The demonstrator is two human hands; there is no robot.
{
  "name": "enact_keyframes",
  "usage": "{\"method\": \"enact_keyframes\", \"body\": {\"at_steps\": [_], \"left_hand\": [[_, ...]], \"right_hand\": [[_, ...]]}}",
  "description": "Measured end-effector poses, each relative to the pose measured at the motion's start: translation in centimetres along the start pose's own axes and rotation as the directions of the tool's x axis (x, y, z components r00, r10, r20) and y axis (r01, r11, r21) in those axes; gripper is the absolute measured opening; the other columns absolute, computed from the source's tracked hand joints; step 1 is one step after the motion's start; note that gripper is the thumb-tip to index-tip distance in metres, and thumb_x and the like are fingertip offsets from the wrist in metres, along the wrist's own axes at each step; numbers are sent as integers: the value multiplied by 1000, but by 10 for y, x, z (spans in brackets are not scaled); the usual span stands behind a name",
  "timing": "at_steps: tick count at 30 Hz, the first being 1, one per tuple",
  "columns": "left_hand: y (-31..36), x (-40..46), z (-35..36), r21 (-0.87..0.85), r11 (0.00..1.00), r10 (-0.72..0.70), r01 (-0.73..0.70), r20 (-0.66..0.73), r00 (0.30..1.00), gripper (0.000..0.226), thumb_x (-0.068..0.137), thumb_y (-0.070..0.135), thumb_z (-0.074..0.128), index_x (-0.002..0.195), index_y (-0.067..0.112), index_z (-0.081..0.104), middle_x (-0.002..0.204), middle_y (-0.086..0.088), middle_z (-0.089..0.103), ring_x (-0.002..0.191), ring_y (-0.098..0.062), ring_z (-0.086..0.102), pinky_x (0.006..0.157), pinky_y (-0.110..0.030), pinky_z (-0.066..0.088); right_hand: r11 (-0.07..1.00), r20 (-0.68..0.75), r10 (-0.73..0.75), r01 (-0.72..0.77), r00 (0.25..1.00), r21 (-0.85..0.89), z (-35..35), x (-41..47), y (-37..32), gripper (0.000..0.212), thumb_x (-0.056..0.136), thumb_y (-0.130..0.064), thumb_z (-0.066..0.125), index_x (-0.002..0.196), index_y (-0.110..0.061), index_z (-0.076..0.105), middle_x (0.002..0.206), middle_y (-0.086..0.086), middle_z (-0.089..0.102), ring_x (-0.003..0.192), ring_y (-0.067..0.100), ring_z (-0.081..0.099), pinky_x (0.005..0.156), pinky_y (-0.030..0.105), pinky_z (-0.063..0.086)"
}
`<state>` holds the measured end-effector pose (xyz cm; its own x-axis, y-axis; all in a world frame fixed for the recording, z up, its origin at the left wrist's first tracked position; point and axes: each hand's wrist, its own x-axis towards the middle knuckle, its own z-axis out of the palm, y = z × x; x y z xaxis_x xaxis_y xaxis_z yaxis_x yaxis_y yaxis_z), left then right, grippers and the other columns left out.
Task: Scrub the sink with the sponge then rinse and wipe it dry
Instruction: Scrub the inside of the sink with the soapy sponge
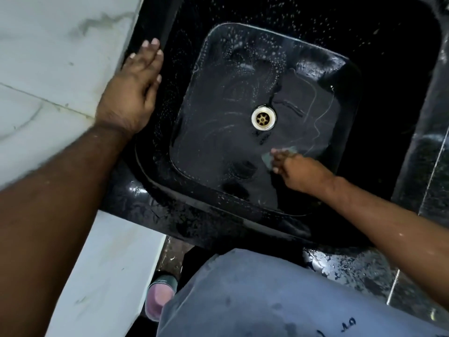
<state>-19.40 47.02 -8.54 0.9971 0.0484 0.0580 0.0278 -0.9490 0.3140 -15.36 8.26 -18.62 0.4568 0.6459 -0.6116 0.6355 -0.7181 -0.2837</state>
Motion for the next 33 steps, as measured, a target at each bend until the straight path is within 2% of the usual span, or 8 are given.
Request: {"method": "enact_keyframes", "body": {"at_steps": [4,9,13,18,22,26,29,33], "left_hand": [[0,-2,2,-9,1000,-2,2,4,1000,49,104,11,40,153,8,37,163,-9,26,152,-22,22,125,-35,16],[1,-6,4,-1,999,-33,33,-25,999,49,104,9,41,152,8,38,163,-8,27,152,-22,23,125,-34,17],[10,-3,9,5,997,-83,83,-54,995,52,100,3,41,152,8,39,163,-9,28,151,-25,24,124,-36,18],[11,-1,12,5,994,-108,108,-57,993,54,99,4,41,152,10,38,163,-7,28,152,-23,23,124,-37,19],[8,0,14,17,993,-113,114,-59,992,53,100,3,43,152,9,38,162,-8,30,151,-25,25,123,-40,22],[1,2,15,52,994,-93,96,-59,994,50,101,13,44,151,6,39,162,-12,30,150,-30,27,122,-44,24],[-2,6,17,83,993,-80,84,-43,996,53,101,18,42,151,5,37,162,-15,29,149,-33,28,121,-48,25],[-2,5,17,140,987,-74,75,-10,997,56,99,19,38,152,2,33,161,-19,28,147,-38,28,118,-51,28]], "right_hand": [[999,-9,40,-40,999,13,-10,40,-34,50,106,-17,32,154,-4,24,164,20,0,151,39,7,121,39,8],[998,287,-8,25,958,-55,23,5,-64,59,104,-26,37,158,-13,16,166,7,-6,152,31,7,118,51,27],[977,452,159,-73,878,-202,10,-22,-6,72,105,-28,36,156,-22,-14,158,3,-35,151,30,-11,122,48,13],[950,239,313,-304,919,-73,-21,21,8,75,105,-47,27,154,-15,-18,157,12,-34,149,31,-21,124,45,0],[974,231,225,-224,947,-31,-5,12,-24,73,104,-50,23,156,-13,-14,159,11,-30,150,29,-19,124,43,1],[930,268,358,-367,894,-19,-3,-6,-8,77,103,-52,27,155,-18,-19,157,5,-35,150,24,-20,124,42,2],[887,160,434,-452,887,95,-28,33,22,76,104,-51,24,154,-18,-22,156,6,-37,149,25,-24,123,43,1],[898,14,406,-402,914,179,-45,65,24,80,101,-56,27,153,-20,-22,156,7,-37,147,28,-26,123,46,-2]]}}
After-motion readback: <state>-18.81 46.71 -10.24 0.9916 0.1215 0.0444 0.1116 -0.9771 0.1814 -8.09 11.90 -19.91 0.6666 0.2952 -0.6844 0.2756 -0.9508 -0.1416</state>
